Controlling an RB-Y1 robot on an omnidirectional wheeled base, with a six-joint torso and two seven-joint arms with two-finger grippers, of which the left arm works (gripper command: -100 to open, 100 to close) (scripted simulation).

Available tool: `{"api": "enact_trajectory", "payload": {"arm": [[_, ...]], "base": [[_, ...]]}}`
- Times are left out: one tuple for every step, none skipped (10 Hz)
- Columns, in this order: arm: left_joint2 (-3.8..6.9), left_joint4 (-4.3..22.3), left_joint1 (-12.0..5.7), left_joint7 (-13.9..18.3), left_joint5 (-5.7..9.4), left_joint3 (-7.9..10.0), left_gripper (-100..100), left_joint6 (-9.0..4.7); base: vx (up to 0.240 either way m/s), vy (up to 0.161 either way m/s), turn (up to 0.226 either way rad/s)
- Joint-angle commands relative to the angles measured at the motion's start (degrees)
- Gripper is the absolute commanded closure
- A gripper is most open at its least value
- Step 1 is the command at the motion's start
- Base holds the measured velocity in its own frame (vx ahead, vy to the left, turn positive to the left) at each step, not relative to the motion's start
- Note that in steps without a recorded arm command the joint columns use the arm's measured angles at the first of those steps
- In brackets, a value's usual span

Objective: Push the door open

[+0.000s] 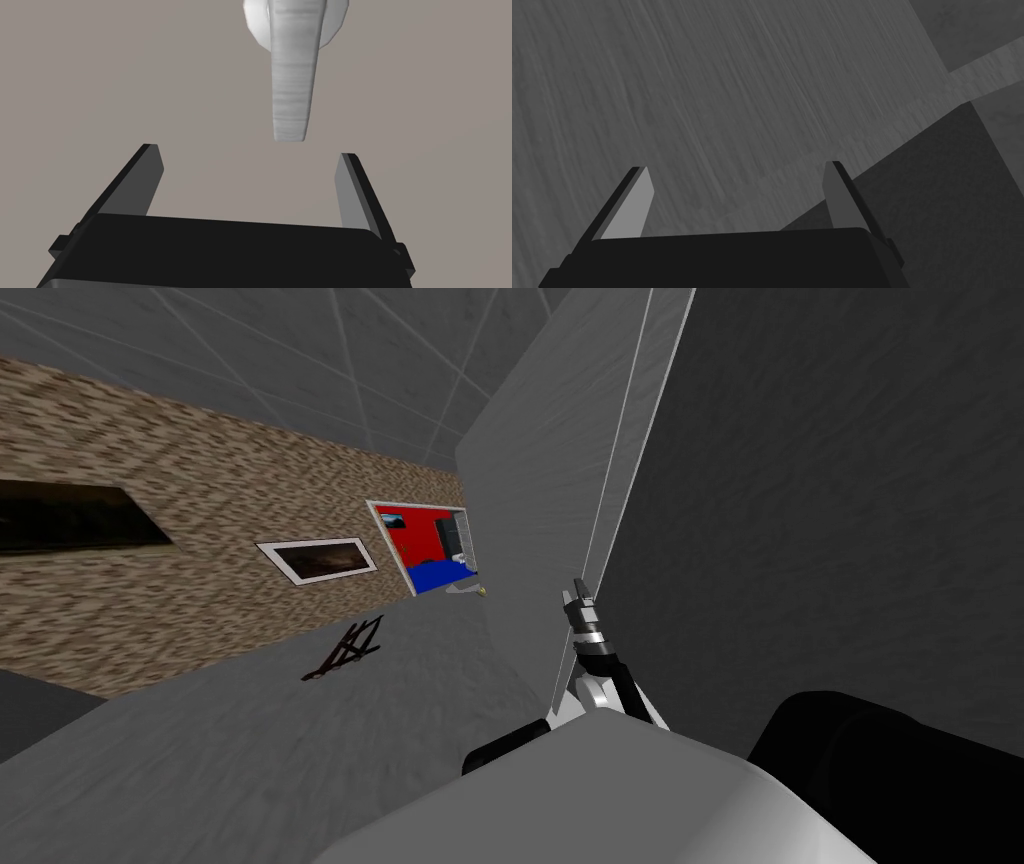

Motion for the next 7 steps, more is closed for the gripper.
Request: {"api": "enact_trajectory", "payload": {"arm": [[1.48, 1.8, -0.63, -0.3, 0.42, 0.27, -100, -0.26], [2.40, 1.5, -1.06, -0.6, 1.26, 0.69, -100, 1.02], [2.69, 1.2, -1.53, -0.9, 2.17, 1.13, -100, 2.40], [2.64, 1.1, -1.69, -1.0, 2.48, 1.28, -100, 2.86], [2.29, 0.9, -1.99, -1.2, 3.06, 1.57, -100, 3.74], [1.35, 0.6, -2.38, -1.5, 3.83, 1.94, -100, 4.90], [0.25, 0.4, -2.67, -1.7, 4.39, 2.21, -100, 5.74]], "base": [[0.008, 0.160, -0.051], [0.030, 0.109, -0.126], [0.062, 0.077, -0.237], [0.061, 0.033, -0.196], [0.055, -0.012, -0.125], [0.066, -0.037, -0.174], [0.062, -0.033, -0.161]]}}
